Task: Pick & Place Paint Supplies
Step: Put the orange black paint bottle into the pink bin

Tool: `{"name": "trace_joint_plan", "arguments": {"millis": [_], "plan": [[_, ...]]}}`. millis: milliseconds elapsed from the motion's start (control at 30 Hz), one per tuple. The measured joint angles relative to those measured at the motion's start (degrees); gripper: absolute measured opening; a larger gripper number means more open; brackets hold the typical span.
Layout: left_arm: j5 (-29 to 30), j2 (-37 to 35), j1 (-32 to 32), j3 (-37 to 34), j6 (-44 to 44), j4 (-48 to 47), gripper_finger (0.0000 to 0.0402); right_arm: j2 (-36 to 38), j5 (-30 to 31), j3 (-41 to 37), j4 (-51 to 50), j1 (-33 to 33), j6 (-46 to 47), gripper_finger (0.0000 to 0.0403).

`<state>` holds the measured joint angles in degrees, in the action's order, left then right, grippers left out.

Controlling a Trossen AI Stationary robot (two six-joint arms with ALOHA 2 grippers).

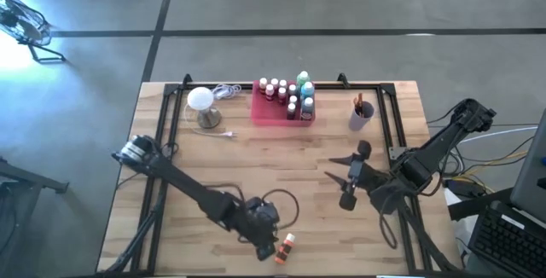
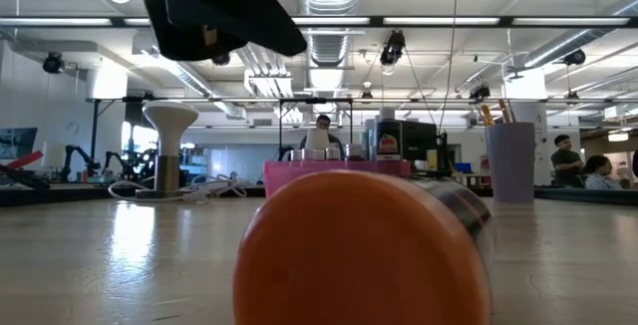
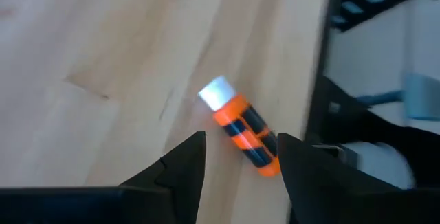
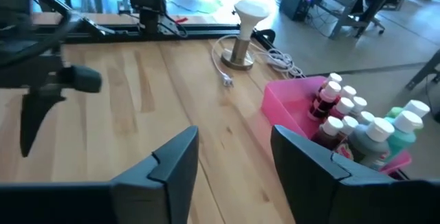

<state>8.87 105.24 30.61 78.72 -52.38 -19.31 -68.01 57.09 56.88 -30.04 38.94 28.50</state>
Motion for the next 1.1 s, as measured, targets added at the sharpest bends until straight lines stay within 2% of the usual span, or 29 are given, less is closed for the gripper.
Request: {"name": "trace_joint_plan", "arguments": {"millis": [167, 333, 467, 733, 933, 1100], "plan": [[6.10, 7.91, 1.66, 10.26, -3.65, -9.74, 0.0176, 0.00, 0.01, 0.01, -2.70, 0.00, 1.52, 0.0172], [5.90, 14.78, 2.40, 18.04, -5.36, -11.38, 0.0174, 0.00, -0.01, 0.01, -3.15, 0.00, 1.52, 0.0181], [3.38, 18.72, 2.49, 21.30, -8.95, -11.76, 0.0174, 0.00, -0.11, 0.01, -5.29, 0.00, 1.54, 0.0195], [5.14, 19.57, 2.45, 21.37, -16.25, -12.19, 0.0174, 0.00, -0.17, -0.02, -7.99, 0.04, 1.51, 0.0220], [5.48, 19.72, 2.45, 21.22, -18.03, -12.01, 0.0174, 0.00, -0.12, -0.06, -10.19, -0.19, 1.26, 0.0240], [3.44, 19.86, 2.45, 21.13, -20.97, -11.87, 0.0174, 0.00, -0.09, -0.10, -10.55, -1.72, 0.77, 0.0258]]}}
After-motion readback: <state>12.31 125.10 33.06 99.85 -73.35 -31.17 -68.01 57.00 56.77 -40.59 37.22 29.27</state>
